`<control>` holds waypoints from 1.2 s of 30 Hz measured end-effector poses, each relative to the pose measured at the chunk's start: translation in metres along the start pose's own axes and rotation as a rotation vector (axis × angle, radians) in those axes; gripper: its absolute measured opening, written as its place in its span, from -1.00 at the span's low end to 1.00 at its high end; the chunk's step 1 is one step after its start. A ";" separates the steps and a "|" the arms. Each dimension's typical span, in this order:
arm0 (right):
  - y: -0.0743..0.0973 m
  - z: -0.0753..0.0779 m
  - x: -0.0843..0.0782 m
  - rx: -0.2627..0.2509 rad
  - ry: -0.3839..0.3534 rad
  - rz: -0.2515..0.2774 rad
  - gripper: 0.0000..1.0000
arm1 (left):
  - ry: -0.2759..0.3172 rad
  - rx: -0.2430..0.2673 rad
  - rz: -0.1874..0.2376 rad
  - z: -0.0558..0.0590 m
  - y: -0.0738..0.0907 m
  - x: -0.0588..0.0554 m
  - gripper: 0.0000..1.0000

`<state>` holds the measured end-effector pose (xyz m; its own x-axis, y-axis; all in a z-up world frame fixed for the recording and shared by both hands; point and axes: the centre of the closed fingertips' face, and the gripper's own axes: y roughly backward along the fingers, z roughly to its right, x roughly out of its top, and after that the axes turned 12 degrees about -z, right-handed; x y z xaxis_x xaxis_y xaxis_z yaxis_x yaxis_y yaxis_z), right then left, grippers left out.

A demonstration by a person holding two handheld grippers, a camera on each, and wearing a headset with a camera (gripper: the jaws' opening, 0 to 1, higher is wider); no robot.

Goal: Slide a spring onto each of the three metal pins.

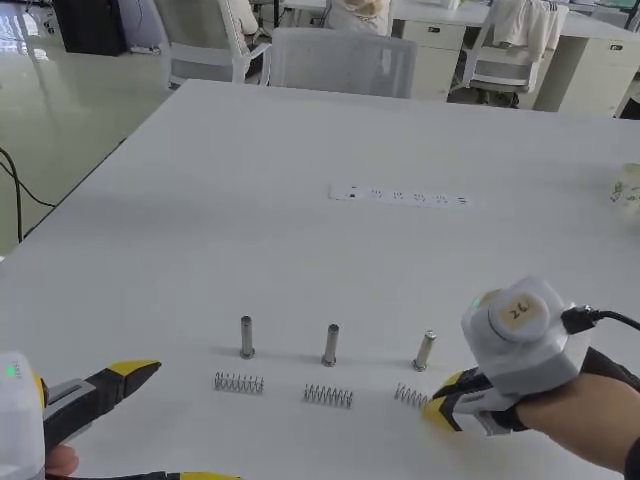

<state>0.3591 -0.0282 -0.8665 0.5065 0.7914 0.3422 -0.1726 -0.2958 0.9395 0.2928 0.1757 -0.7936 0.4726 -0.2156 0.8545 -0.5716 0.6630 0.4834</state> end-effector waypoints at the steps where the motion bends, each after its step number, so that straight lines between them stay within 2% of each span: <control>1: 0.000 0.000 -0.001 -0.001 -0.003 -0.002 -0.82 | -0.001 -0.001 -0.001 0.000 0.000 0.000 0.87; 9: -0.001 -0.002 -0.001 -0.024 0.055 -0.017 -0.85 | -0.007 -0.006 0.000 0.002 0.000 0.002 0.87; 20: 0.010 -0.006 0.008 -0.007 0.021 0.027 -0.85 | -0.023 -0.025 -0.007 0.007 -0.002 0.004 0.83; 30: 0.015 -0.014 0.014 -0.003 0.041 0.046 -0.85 | -0.061 -0.062 -0.016 0.015 -0.007 0.005 0.66; 36: 0.016 -0.021 0.020 0.010 0.063 0.055 -0.85 | -0.107 -0.095 -0.030 0.019 -0.013 0.013 0.54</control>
<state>0.3486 -0.0060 -0.8449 0.4425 0.8058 0.3936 -0.1904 -0.3445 0.9193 0.2937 0.1510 -0.7855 0.4113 -0.3083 0.8578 -0.4900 0.7187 0.4933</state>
